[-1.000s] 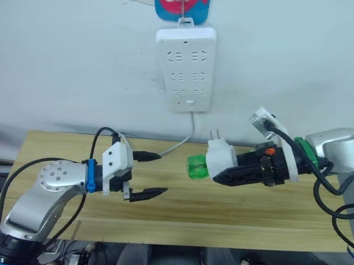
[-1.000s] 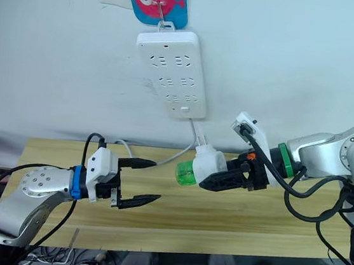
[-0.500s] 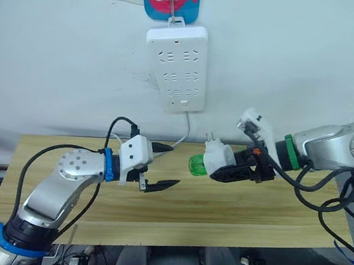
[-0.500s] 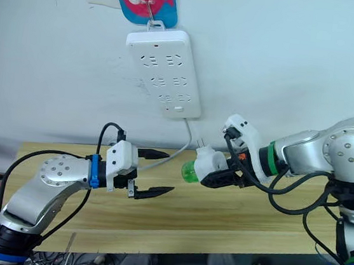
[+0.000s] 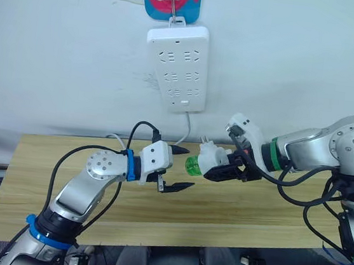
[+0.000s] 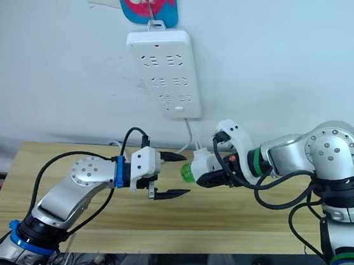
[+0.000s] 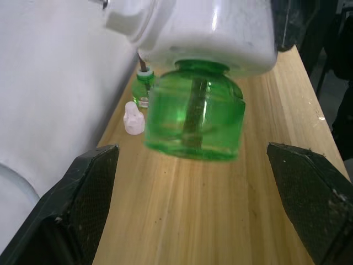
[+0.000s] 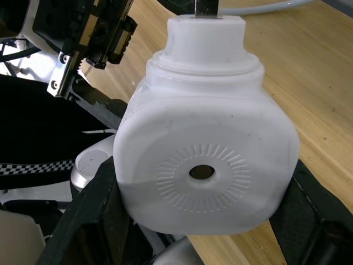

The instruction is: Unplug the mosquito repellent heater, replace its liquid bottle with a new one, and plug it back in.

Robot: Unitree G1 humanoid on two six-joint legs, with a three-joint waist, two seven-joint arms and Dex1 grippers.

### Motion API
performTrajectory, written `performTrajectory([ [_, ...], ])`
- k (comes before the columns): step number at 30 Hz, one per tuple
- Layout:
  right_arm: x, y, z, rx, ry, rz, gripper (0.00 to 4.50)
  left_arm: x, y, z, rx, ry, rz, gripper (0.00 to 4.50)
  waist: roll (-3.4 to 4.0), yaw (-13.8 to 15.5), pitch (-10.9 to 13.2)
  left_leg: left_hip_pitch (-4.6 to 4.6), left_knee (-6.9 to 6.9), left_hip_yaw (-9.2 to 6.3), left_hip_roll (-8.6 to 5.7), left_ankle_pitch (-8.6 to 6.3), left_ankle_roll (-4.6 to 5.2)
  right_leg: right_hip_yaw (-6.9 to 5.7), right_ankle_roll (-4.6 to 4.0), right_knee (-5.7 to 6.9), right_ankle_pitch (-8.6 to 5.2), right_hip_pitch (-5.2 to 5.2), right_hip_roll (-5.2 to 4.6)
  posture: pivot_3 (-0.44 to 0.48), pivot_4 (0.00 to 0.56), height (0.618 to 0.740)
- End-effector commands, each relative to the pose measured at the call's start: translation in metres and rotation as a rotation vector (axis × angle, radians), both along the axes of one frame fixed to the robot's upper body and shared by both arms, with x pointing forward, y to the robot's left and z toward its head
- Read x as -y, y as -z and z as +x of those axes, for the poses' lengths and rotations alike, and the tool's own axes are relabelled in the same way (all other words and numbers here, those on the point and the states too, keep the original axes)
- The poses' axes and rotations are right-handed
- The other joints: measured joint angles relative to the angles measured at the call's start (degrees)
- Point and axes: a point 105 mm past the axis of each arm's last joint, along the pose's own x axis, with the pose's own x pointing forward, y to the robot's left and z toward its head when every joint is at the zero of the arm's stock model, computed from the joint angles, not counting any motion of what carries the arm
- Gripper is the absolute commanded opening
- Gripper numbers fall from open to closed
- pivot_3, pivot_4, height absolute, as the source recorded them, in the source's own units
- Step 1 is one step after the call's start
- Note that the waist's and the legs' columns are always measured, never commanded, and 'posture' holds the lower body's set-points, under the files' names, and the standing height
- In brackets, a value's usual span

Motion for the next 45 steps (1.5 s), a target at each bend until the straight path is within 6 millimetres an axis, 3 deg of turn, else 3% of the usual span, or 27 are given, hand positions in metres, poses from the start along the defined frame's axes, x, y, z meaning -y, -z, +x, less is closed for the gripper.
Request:
performTrajectory([
  [1,-0.004,-0.007,-0.004,0.008,-0.032,0.016,2.99,0.007,-0.005,0.002,0.039,0.027,-0.004,4.5,0.0,-0.01,0.0,0.0,0.01,0.0,0.0,0.0,0.0,0.0,0.0,0.01,0.0,0.0,0.0,-0.281,0.3,0.74],
  [23,-0.008,-0.006,-0.003,0.004,-0.022,0.013,2.99,0.028,-0.006,0.002,0.036,0.098,0.004,4.5,0.0,-1.15,0.0,-0.11,0.05,-0.05,-0.02,0.01,-0.01,-0.06,0.0,0.03,0.0,0.0,0.0,-0.292,0.303,0.74],
  [30,-0.007,-0.006,-0.002,0.005,-0.018,0.012,2.99,0.028,-0.008,0.004,0.029,0.103,0.006,2.33,0.0,-1.29,0.0,-0.12,0.08,-0.06,-0.03,0.01,-0.01,-0.07,0.0,0.27,0.0,0.0,0.0,-0.291,0.303,0.74],
  [39,-0.009,-0.007,-0.003,0.004,-0.024,0.018,2.99,0.029,-0.011,0.005,0.042,0.108,0.002,2.27,0.0,-1.3,0.0,-0.12,0.09,-0.07,-0.03,0.01,-0.01,-0.06,0.0,0.28,0.0,0.0,0.0,-0.288,0.304,0.74],
  [43,-0.01,-0.009,-0.004,0.016,-0.035,0.025,4.33,0.027,-0.012,0.005,0.055,0.101,0.001,2.27,0.0,-1.31,0.0,-0.12,0.09,-0.07,-0.03,0.01,-0.01,-0.06,0.0,0.3,0.0,0.0,0.0,-0.287,0.301,0.74],
  [45,-0.008,-0.011,-0.003,0.03,-0.028,0.027,4.43,0.025,-0.013,0.006,0.058,0.089,-0.006,2.27,0.0,-1.31,0.0,-0.12,0.09,-0.07,-0.04,0.01,-0.01,-0.07,0.0,0.31,0.0,0.0,0.0,-0.287,0.301,0.74],
])
